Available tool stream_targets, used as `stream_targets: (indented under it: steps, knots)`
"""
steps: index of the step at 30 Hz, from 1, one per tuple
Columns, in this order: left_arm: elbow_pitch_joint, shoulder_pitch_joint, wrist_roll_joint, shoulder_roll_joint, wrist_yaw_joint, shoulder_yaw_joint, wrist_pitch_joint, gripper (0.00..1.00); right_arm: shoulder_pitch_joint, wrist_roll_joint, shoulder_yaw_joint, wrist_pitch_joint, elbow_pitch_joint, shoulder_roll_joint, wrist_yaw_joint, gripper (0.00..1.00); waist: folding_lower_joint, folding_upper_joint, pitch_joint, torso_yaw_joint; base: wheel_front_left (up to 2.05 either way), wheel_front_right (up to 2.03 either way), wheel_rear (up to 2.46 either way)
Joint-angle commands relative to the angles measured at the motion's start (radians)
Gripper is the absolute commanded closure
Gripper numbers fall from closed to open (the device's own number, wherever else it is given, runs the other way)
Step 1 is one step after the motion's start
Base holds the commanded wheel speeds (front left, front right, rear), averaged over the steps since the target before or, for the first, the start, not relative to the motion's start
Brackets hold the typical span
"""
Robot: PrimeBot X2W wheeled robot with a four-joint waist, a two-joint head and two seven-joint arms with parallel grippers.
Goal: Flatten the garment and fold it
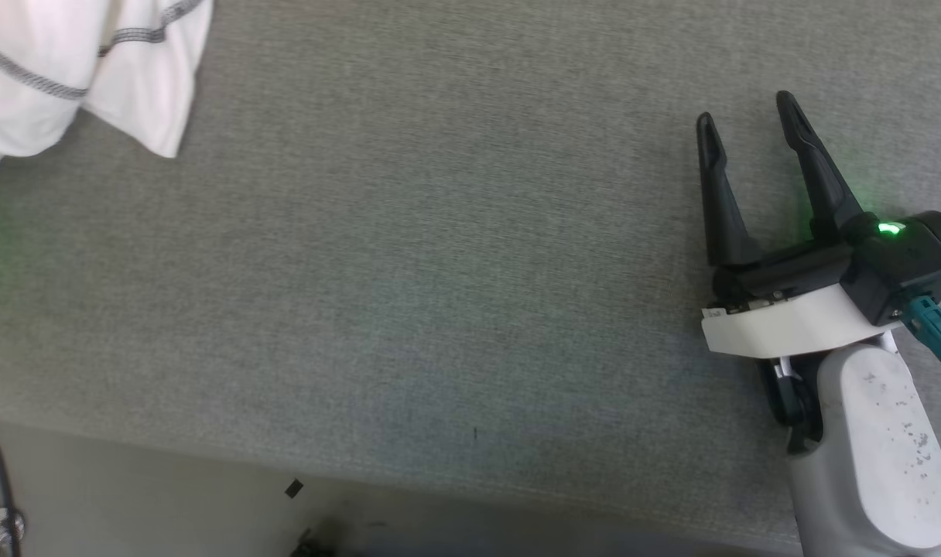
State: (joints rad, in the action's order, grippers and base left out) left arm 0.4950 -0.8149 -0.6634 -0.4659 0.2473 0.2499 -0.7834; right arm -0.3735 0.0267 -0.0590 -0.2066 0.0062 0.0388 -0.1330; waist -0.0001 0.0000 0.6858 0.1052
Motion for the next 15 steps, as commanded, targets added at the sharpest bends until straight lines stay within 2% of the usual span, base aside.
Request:
stream_targets:
  steps: [1,2,3,4,7,15]
  knots:
    - [0.009,0.052,-0.019,0.044,0.006,-0.016,-0.043,0.0,0.0,0.004,0.011,0.002,0.034,0.011,0.002,0.0,0.0001,0.0,0.018,-0.029,0.0,0.0,0.0]
    - [-0.007,0.068,-0.025,0.048,0.011,-0.016,-0.062,0.02,0.0,0.003,0.01,0.0,0.038,0.011,0.002,0.0,0.0001,0.0,0.009,-0.027,0.0,0.0,0.0]
    - [-0.022,0.082,-0.025,0.048,0.01,-0.02,-0.073,0.59,0.001,0.003,0.01,-0.001,0.041,0.011,0.002,0.0,0.0001,0.0,-0.002,-0.025,0.0,0.0,0.0]
    - [-0.046,0.096,-0.02,0.041,0.003,-0.024,-0.072,1.0,0.002,0.002,0.011,-0.002,0.044,0.011,0.002,0.0,0.0001,0.0,-0.014,-0.023,0.0,0.0,0.0]
    - [-0.109,0.118,0.013,0.014,-0.018,-0.02,0.009,1.0,0.009,0.003,0.012,-0.006,0.059,0.011,0.002,0.0,0.0001,0.0,-0.061,-0.021,0.0,0.0,0.0]
    - [-0.215,0.087,0.192,-0.075,-0.121,-0.04,0.489,1.0,0.078,0.036,0.016,-0.021,0.12,0.011,0.002,0.0,0.0001,0.0,-0.268,-0.02,0.0,0.0,0.0]
